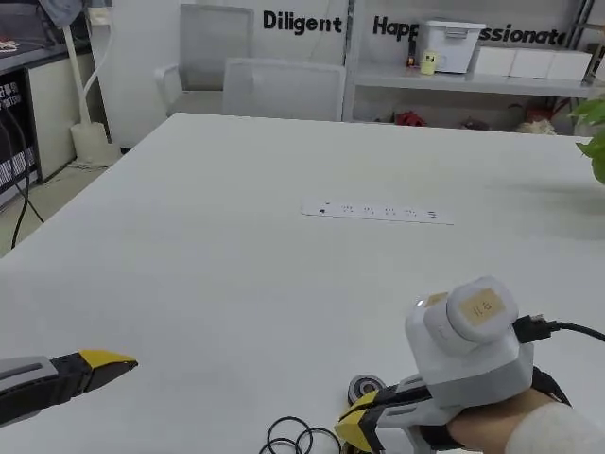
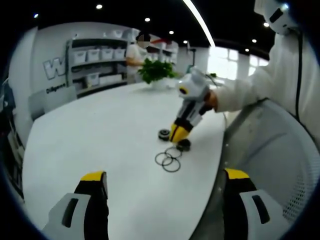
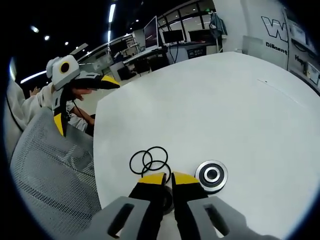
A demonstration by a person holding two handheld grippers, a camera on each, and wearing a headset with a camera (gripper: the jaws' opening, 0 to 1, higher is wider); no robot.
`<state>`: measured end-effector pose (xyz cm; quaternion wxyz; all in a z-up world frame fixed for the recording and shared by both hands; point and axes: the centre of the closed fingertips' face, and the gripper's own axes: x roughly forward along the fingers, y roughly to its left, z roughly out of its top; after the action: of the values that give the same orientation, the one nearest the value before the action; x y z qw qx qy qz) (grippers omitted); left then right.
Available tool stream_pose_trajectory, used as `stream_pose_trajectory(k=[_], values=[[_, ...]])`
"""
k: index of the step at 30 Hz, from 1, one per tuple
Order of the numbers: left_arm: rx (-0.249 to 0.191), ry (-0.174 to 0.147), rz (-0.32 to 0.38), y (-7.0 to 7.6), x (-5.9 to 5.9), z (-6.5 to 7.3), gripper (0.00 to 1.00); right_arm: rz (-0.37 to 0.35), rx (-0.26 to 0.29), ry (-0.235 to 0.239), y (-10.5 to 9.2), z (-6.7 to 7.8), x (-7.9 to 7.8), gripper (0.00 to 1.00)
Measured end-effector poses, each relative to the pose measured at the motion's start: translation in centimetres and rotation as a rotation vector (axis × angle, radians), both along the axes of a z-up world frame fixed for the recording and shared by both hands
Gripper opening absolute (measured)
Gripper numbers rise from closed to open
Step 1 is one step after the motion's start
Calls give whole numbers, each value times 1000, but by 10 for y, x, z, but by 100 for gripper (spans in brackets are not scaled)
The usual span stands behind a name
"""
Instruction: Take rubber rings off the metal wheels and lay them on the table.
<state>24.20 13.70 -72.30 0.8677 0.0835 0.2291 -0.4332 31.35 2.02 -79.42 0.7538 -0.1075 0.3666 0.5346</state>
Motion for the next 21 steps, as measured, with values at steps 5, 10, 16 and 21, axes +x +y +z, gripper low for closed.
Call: stream_pose_trajectory(k=[5, 10, 16, 21], values=[[1, -2, -4, -1, 1, 2, 97, -27, 28, -11, -3, 9, 8, 5], [7, -10, -8, -1, 4, 6, 97, -63, 53, -29, -8, 18, 17, 7], [12, -33, -18, -3, 12, 16, 97, -119, 89, -47, -17, 29, 30, 9], [16, -49, -37, -8, 20, 23, 96, -169, 110, -48, -29, 33, 41, 9]])
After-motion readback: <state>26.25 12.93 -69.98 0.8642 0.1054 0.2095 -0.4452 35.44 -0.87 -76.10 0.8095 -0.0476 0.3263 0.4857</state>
